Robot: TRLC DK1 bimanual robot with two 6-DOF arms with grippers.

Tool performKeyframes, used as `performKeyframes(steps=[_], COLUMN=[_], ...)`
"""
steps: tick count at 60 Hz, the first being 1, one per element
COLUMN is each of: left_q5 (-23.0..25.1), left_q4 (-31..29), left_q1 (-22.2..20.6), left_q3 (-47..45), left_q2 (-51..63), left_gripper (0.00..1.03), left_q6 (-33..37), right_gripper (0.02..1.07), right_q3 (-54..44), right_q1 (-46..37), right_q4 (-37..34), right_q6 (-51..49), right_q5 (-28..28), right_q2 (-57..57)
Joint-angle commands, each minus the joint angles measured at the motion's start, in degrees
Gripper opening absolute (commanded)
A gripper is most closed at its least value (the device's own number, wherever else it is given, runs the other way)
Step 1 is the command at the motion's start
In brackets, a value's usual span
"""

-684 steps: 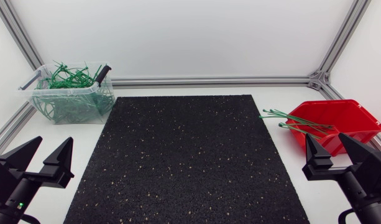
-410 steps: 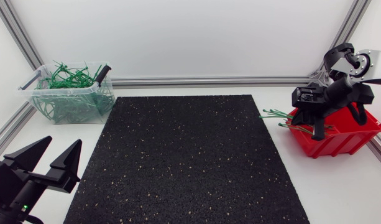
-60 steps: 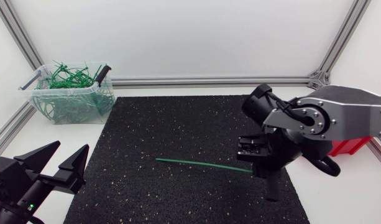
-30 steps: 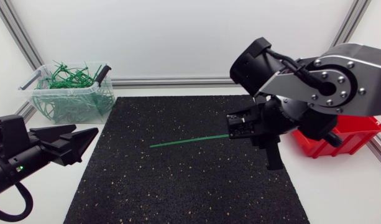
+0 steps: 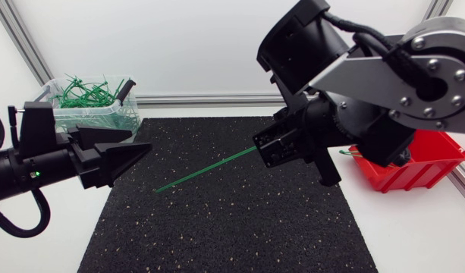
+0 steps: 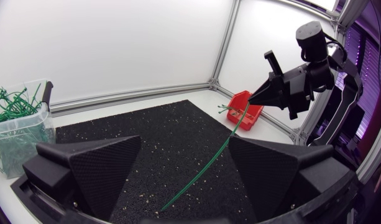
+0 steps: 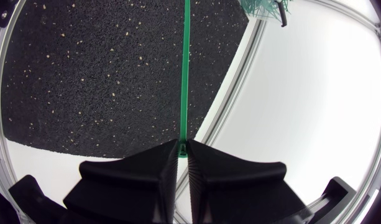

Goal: Take a green cable tie from the red box, thread the tail through the head to close it, then place it in the transparent bin on the left.

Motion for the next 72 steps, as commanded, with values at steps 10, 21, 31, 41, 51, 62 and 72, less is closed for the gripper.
performKeyframes(steps=[10, 21, 31, 41, 51, 62, 72], left_q5=[6.2, 12.3, 13.2, 13.3, 13.3, 13.6, 13.8], left_q4=[-0.6, -7.4, -11.7, -15.0, -15.9, -17.7, -17.7], left_q1=[-4.5, -6.2, -10.1, -11.9, -12.1, -12.2, -11.9], left_q3=[4.8, 12.1, 16.1, 19.7, 22.9, 24.4, 25.6], left_q2=[4.6, 11.7, 18.2, 23.2, 27.9, 30.5, 32.3], left_gripper=[0.97, 0.97, 0.97, 0.94, 0.91, 0.73, 0.51], left_q6=[5.1, 8.0, 12.8, 16.6, 17.9, 20.5, 20.5], right_gripper=[0.08, 0.08, 0.08, 0.08, 0.08, 0.08, 0.08], right_q3=[2.6, 2.2, 2.1, 2.5, 3.2, 4.3, 4.4], right_q1=[3.8, 5.6, 6.2, 6.3, 7.0, 7.4, 7.6], right_q4=[2.5, 5.9, 9.7, 11.4, 12.9, 14.3, 14.6], right_q6=[-6.6, -9.1, -11.6, -13.0, -13.8, -14.5, -14.6], right_q5=[0.6, 0.6, 0.4, -0.2, -1.0, -1.8, -2.0], right_q2=[-0.2, 1.2, 3.4, 5.4, 6.2, 6.9, 7.1])
